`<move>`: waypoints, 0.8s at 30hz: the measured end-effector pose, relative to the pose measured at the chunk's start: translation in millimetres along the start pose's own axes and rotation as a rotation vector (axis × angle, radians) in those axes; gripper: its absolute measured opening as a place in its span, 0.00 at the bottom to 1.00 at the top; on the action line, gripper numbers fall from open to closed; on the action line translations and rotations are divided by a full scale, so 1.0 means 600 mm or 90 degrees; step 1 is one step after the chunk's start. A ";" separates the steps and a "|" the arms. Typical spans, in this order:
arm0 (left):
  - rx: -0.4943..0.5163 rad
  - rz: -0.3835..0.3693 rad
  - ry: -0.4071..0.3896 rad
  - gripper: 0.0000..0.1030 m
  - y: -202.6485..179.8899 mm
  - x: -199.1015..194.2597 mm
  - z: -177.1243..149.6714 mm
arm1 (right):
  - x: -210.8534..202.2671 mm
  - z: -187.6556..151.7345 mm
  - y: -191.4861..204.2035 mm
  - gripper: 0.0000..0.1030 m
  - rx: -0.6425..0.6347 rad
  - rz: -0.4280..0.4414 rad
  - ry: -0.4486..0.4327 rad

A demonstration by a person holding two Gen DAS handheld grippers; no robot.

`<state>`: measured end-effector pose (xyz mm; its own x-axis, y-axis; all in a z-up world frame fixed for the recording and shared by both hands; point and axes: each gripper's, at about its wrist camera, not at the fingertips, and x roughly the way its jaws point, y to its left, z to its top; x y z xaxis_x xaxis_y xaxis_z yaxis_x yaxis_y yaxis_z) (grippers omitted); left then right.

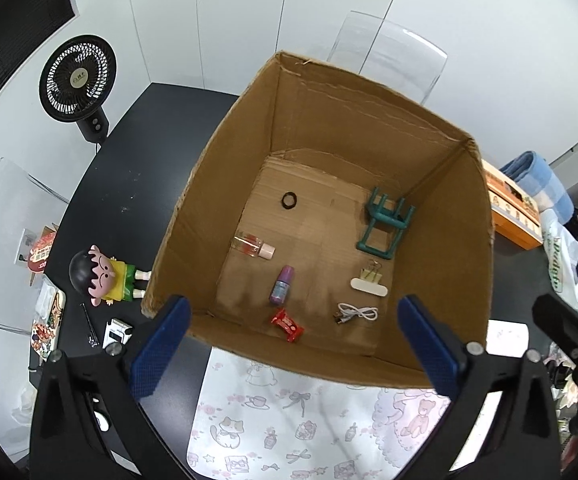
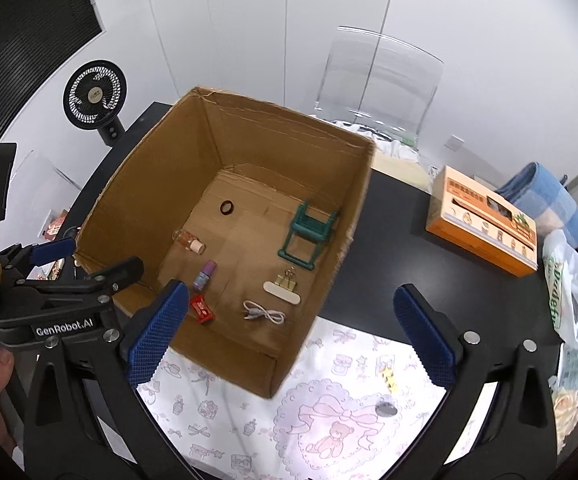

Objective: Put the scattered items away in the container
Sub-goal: 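Withdraw both open tools from the box back over the mat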

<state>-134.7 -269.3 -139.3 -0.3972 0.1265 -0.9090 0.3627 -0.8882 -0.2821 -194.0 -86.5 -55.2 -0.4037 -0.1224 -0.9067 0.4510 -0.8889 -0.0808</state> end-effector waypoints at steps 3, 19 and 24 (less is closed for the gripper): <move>0.004 -0.007 -0.009 1.00 -0.017 -0.014 -0.009 | -0.014 -0.018 -0.016 1.00 0.004 -0.003 -0.004; 0.036 0.022 0.004 1.00 -0.199 -0.033 -0.115 | -0.065 -0.121 -0.187 1.00 0.032 0.053 -0.027; 0.035 0.037 0.011 1.00 -0.268 -0.024 -0.152 | -0.067 -0.154 -0.263 1.00 0.039 0.069 -0.020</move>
<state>-110.5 -87.8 -109.0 -0.3615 0.0813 -0.9288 0.3379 -0.9170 -0.2118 -175.4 99.6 -44.4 -0.3806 -0.2316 -0.8953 0.4444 -0.8948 0.0425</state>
